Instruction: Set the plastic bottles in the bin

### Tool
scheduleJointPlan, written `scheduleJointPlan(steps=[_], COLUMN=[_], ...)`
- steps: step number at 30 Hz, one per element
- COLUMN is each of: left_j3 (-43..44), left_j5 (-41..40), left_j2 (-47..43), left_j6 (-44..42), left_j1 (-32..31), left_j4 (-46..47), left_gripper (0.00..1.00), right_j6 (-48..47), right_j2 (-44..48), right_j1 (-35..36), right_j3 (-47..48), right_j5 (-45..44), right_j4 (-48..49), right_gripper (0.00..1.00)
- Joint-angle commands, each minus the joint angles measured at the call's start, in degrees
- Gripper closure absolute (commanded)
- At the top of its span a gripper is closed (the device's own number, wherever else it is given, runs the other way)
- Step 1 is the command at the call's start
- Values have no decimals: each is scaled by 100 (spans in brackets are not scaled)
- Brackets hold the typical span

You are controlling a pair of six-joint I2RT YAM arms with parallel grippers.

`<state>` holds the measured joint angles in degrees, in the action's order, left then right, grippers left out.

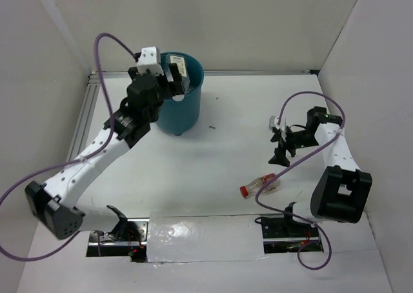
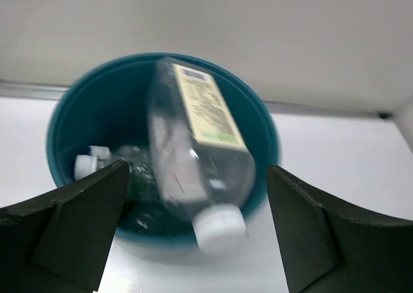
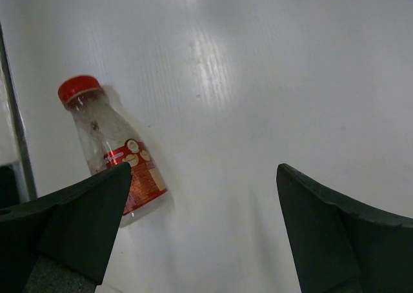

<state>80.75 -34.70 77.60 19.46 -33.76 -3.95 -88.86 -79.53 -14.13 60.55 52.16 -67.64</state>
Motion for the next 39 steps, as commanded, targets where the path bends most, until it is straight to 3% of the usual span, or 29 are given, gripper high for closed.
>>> scheduleJointPlan(steps=[1,4,7,11,16,20,23,24,27,28,30,31,32,34,35,39], left_j3=[-549,-1630,-2483,-3275,-3969,-3971,-3971,-3971,-4076,-4154,-4243,-4330,-4401,-4453,-4454,-4507], left_j5=[1558,2185,1968,1108,780,692,640,709,772,832,885,938,939,999,1000,1053], left_j2=[-1453,-2308,-3284,-4339,-5578,-5651,-5502,-5397,-5317,-5317,-5317,-5317,-5317,-5317,-5317,-5264], left_j6=[-435,-435,-242,487,1445,1587,1587,1587,1701,1701,1754,1754,1806,1807,1807,1754], left_j1=[-280,-577,-1034,-1422,-1572,-1572,-1572,-1572,-1572,-1572,-1572,-1572,-1572,-1572,-1572,-1572], left_j4=[657,729,212,-974,-1740,-2215,-2426,-2427,-2375,-2374,-2164,-2163,-2085,-2014,-1944,-1803], left_gripper=[1,1,1,1,1,1,1,1,1,1,1,1,1,1,1,1], right_j6=[-2032,-2759,-2707,-2025,-731,295,544,606,738,799,949,1045,1481,1982,2352,3838], right_j2=[628,1183,1238,983,834,605,605,605,675,728,877,991,992,992,870,220], right_j1=[489,1104,1868,2511,3511,4093,4094,4094,4041,4041,3840,3769,3769,3769,3769,3769], right_j3=[-497,-983,-1151,-1238,-1845,-2170,-2355,-2355,-2171,-1971,-1575,-1295,-143,330,1222,3170], right_j5=[-459,-969,-1260,-1664,-2332,-2903,-3071,-3124,-3186,-3186,-2862,-2391,-1908,-1442,-1280,-770], right_j4=[-760,-568,-505,-164,1120,2014,2377,2430,2370,2299,2115,1792,1702,1632,1805,2744], right_gripper=[0,0,0,0,4,20,35,49,74,90,98,99,100,100,100,100])
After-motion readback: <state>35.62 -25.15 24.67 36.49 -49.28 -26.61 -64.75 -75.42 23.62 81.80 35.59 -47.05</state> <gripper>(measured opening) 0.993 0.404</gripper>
